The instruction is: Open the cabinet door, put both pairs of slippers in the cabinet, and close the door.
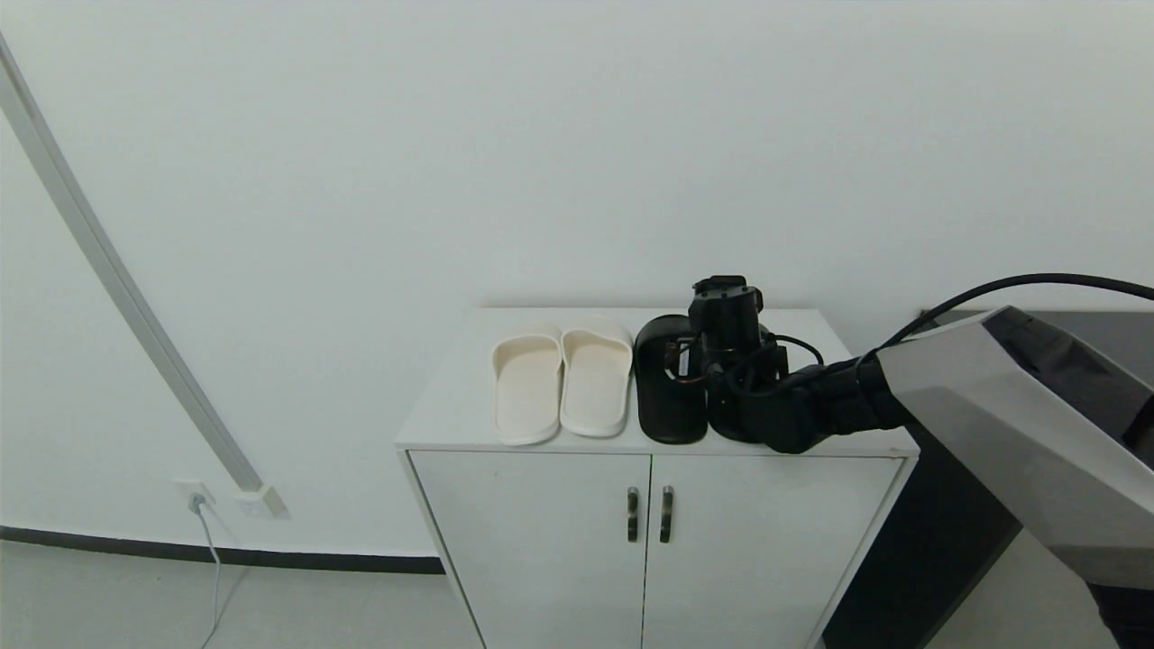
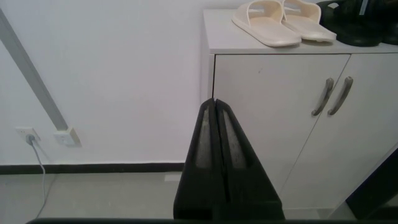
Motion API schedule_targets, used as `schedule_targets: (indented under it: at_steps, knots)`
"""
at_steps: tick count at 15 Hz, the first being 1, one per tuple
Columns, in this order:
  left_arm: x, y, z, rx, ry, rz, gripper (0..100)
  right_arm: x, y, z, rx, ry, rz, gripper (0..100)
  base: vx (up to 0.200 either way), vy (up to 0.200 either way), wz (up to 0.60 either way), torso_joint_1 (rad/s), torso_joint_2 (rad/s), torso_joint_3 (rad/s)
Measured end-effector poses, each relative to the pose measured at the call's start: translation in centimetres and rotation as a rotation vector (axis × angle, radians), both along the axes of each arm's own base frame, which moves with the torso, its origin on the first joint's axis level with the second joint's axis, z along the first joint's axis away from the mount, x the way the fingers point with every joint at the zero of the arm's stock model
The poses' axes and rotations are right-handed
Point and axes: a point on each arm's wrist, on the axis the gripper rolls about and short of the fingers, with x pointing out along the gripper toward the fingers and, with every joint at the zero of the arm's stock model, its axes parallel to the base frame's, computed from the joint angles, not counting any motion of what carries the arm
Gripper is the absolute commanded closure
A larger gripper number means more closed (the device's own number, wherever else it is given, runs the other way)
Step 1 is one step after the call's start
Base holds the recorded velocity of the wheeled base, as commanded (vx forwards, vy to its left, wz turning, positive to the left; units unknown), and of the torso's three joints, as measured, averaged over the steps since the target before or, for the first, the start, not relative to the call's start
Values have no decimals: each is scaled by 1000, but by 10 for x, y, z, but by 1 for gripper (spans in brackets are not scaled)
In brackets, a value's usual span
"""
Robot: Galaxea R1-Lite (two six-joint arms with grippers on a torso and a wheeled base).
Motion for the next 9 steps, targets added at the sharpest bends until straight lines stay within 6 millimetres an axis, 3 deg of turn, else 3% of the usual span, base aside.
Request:
schedule_targets:
  at_steps: [9]
  knots:
    - [0,0,0,-1,0,0,100,6,2,-5,-7,-5,-33,100,0,0,0,0,0,0]
